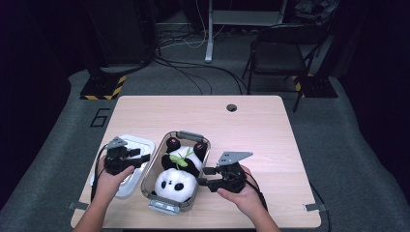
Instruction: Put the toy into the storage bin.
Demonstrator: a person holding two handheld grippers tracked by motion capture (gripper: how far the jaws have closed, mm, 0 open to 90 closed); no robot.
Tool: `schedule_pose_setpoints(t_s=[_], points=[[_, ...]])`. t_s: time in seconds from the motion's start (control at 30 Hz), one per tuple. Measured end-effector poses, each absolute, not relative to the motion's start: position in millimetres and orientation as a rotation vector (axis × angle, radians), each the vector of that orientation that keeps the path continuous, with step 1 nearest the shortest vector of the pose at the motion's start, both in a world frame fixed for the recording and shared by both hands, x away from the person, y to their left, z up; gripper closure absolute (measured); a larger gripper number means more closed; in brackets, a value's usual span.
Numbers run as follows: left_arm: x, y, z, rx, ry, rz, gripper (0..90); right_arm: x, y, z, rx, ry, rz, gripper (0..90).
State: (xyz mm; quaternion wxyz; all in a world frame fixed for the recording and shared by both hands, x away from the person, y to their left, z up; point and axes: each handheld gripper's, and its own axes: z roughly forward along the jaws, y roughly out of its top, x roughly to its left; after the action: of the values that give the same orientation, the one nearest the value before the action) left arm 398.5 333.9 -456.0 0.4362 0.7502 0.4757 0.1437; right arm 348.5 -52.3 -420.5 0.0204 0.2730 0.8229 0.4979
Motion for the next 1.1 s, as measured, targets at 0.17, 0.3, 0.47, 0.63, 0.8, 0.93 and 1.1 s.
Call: schedule_pose_setpoints(t_s=[0.17,0.3,0.47,0.63,0.8,0.93,1.1], points=[[397,348,-463,1.880,1.234,0.415,42.2,350,-48,-421,0.848,2.549,1.551,52.1],[397,354,-464,1.887,1.249,0.447,42.4,349,-43,-421,0.835,2.543,1.549,52.4],[396,359,-466,1.859,1.269,0.420,42.8,349,-43,-420,0.821,2.518,1.555,52.4],[396,360,-467,1.853,1.268,0.421,43.1,350,-48,-419,0.827,2.501,1.552,52.1],[396,363,-465,1.845,1.270,0.424,43.0,351,-53,-418,0.842,2.487,1.551,51.9],[396,369,-466,1.831,1.281,0.431,42.9,352,-54,-418,0.852,2.480,1.554,51.8],[397,379,-464,1.831,1.311,0.509,44.4,353,-58,-418,0.861,2.471,1.541,51.6]])
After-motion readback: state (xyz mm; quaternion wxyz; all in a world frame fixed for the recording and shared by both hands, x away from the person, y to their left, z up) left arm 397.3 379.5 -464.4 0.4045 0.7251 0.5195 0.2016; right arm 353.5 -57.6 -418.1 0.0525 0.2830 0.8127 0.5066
